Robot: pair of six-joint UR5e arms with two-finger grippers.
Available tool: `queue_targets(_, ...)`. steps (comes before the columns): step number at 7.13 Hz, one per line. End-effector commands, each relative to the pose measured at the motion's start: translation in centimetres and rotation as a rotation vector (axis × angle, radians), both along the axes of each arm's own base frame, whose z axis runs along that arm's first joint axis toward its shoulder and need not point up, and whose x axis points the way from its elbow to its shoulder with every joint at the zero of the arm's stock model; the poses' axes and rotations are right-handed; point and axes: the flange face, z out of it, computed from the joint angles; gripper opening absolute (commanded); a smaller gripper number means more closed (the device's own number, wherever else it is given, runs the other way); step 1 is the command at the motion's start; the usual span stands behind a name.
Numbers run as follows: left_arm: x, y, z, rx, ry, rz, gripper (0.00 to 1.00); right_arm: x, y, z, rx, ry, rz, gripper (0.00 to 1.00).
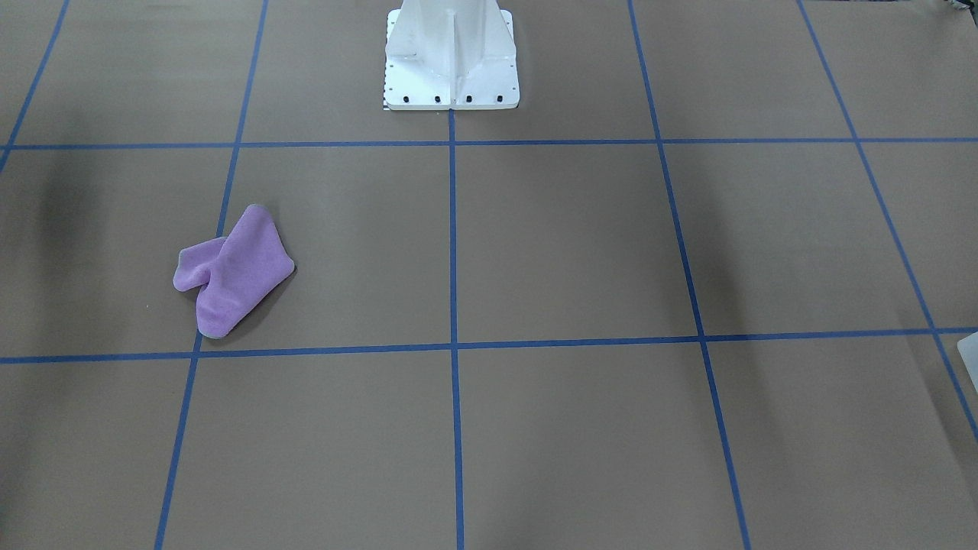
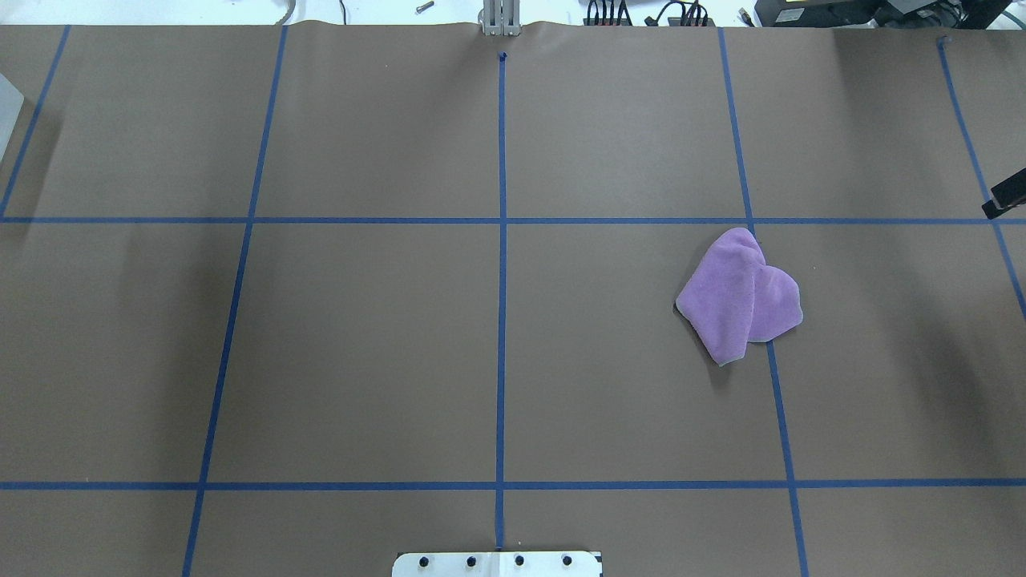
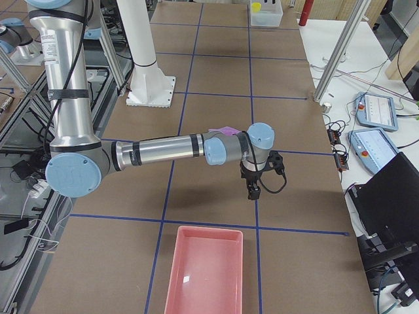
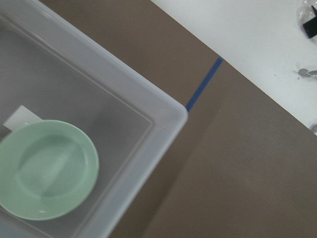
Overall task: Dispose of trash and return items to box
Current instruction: 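Reach the right gripper down onto the purple cloth while the left arm withdraws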
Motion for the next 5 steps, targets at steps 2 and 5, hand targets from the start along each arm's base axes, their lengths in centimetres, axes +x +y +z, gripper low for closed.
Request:
queue_targets(2, 13.0, 8.8, -7.5, 0.09, -0.045, 0.172, 0.98, -12.2, 4.1, -11.0, -0.083, -0.036, 0.097, 1.0)
queue_targets(5, 11.8, 12.0, -7.7, 0.073, -0.056, 0.179, 0.98, -24.4, 4.4, -16.0, -0.139, -0.024, 0.197, 1.0)
